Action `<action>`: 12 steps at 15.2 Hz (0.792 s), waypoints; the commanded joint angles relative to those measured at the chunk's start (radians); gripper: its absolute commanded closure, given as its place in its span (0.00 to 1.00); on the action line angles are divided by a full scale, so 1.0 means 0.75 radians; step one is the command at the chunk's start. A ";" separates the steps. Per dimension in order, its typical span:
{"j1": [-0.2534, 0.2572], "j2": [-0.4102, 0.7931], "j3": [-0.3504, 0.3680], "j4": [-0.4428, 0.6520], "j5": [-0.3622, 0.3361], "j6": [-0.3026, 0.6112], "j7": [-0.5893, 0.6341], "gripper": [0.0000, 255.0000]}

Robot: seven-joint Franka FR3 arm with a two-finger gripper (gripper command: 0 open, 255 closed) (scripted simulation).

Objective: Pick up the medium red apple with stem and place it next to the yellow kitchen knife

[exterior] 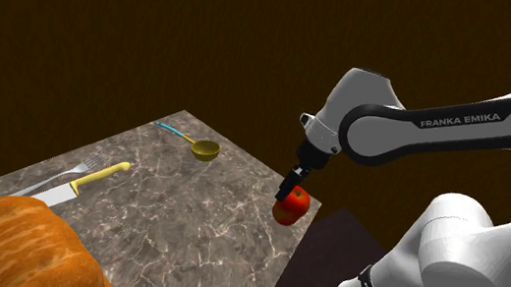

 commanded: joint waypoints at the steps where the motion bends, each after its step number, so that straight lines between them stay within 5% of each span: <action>1: 0.000 0.000 0.000 -0.002 0.000 -0.001 0.000 1.00; 7: 0.000 0.001 0.000 -0.002 0.000 -0.001 0.000 1.00; 12: -0.012 -0.071 0.005 0.053 -0.018 -0.126 0.023 1.00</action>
